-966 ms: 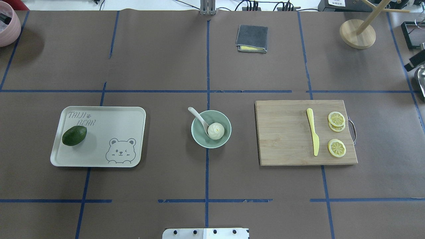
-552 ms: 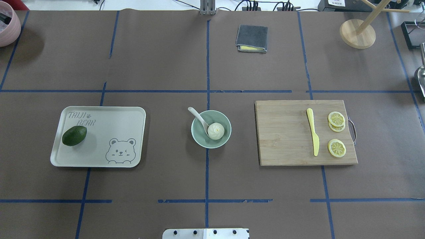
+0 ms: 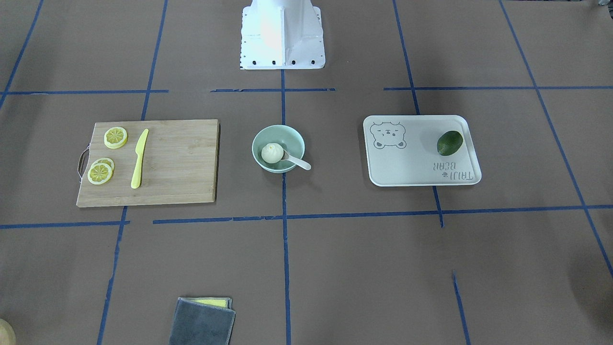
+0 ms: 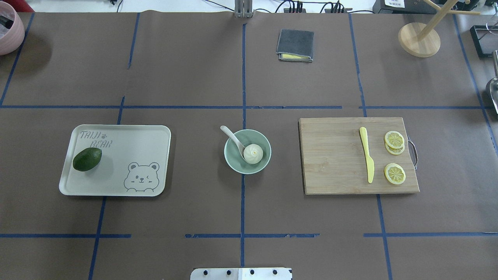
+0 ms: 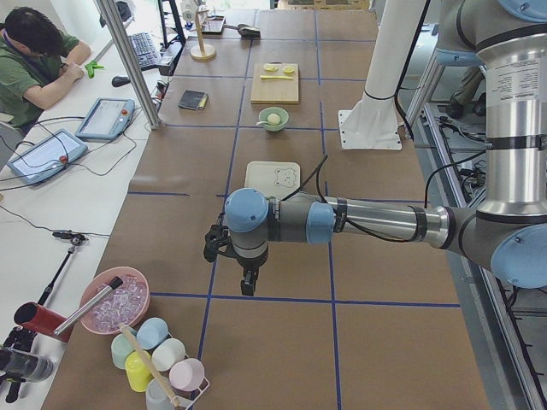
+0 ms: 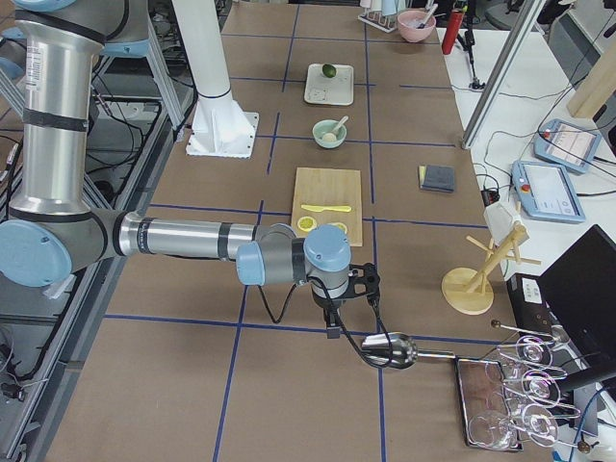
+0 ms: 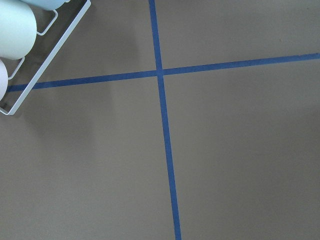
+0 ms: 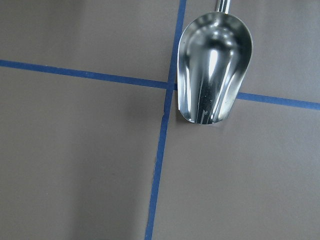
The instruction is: Put spoon and bun in bowl
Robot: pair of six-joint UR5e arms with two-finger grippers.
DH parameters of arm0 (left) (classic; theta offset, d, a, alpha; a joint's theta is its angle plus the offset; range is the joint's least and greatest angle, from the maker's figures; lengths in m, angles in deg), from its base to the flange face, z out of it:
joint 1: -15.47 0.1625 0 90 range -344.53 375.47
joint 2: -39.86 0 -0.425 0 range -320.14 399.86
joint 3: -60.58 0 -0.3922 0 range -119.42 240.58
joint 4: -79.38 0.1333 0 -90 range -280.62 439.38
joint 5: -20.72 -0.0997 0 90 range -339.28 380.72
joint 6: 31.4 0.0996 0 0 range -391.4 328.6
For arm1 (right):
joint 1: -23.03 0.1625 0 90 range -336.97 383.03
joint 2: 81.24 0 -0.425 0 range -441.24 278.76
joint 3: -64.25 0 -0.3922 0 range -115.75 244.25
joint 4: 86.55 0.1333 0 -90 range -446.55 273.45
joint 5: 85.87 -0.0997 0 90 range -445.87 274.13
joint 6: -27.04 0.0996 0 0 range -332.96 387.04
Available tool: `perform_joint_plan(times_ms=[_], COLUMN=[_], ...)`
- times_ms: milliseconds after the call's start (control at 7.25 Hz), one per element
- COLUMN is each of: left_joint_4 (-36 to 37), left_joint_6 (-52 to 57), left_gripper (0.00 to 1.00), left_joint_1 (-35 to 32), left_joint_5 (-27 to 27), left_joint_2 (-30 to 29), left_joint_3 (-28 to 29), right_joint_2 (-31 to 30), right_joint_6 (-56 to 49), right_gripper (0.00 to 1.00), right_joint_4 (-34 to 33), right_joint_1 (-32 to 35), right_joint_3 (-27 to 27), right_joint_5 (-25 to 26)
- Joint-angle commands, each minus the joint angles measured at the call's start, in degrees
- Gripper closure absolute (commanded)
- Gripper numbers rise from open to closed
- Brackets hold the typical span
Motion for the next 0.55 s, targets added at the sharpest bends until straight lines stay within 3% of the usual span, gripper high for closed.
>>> perform_joint_plan(times_ms=[0, 414], left_joint_4=[0.0, 0.0], left_joint_6=[0.0, 0.0], left_gripper=[0.0, 0.0], left_joint_1=[0.0, 0.0], left_joint_5=[0.0, 0.0], left_joint_2=[0.02, -0.07], left_joint_3=[0.23, 0.06], right_joint_2=[2.2, 2.12], right_joint_6=[-0.33, -0.16], right_gripper=[0.0, 0.0], right_joint_4=[-7.42, -7.18], right_joint_1=[-1.93, -1.94], right_joint_3=[2.88, 2.89], right_joint_5=[3.45, 4.71])
